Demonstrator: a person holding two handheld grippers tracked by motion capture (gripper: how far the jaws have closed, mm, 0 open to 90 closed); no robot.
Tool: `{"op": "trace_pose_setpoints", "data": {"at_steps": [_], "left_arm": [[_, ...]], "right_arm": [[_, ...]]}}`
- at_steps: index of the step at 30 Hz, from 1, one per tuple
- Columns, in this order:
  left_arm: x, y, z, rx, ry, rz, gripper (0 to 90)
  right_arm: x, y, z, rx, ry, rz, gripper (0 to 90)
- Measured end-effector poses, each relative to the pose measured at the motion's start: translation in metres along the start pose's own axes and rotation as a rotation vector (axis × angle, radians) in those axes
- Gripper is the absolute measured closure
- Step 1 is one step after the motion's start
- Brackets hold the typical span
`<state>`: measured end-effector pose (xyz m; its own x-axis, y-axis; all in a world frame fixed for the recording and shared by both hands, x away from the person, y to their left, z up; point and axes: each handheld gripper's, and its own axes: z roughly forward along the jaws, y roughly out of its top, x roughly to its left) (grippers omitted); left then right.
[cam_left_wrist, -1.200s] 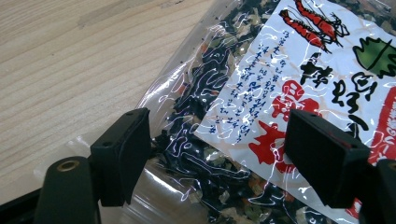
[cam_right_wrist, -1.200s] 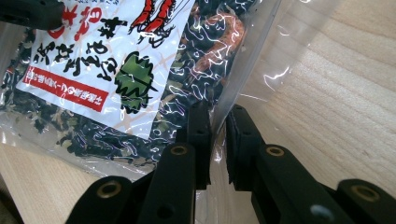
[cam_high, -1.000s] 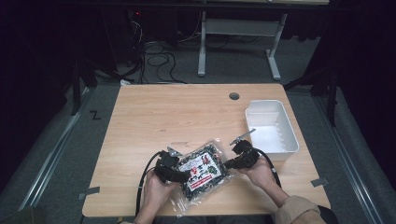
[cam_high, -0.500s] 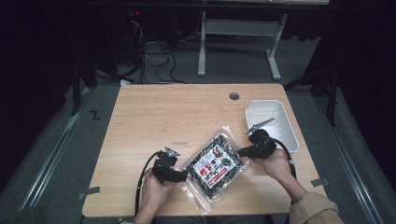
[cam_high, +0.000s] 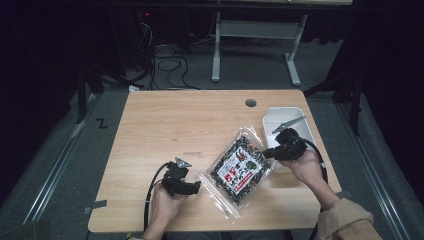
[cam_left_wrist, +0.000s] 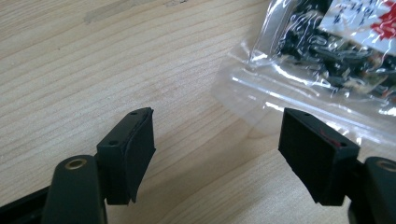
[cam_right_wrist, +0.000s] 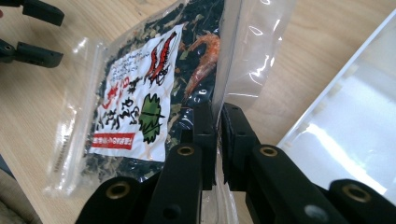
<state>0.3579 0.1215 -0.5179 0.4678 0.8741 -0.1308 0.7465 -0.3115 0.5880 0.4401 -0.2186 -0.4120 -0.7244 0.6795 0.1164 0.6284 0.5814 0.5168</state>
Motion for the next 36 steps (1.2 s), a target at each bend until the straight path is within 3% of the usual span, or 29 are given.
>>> {"op": "trace_pose_setpoints", "data": {"at_steps": [15, 21, 36], "left_arm": [[0.001, -0.001, 0.0, -0.002, -0.003, -0.004, 28.1], [0.001, -0.001, 0.001, -0.001, -0.001, 0.002, 28.1], [0.001, -0.001, -0.002, -0.025, -0.001, 0.011, 28.7]], "right_arm": [[0.005, 0.028, -0.034, -0.023, -0.04, -0.071, 87.2], [0.011, 0.041, -0.048, -0.034, -0.069, -0.125, 87.2], [0.013, 0.059, -0.071, -0.03, -0.126, -0.162, 87.1]]}}
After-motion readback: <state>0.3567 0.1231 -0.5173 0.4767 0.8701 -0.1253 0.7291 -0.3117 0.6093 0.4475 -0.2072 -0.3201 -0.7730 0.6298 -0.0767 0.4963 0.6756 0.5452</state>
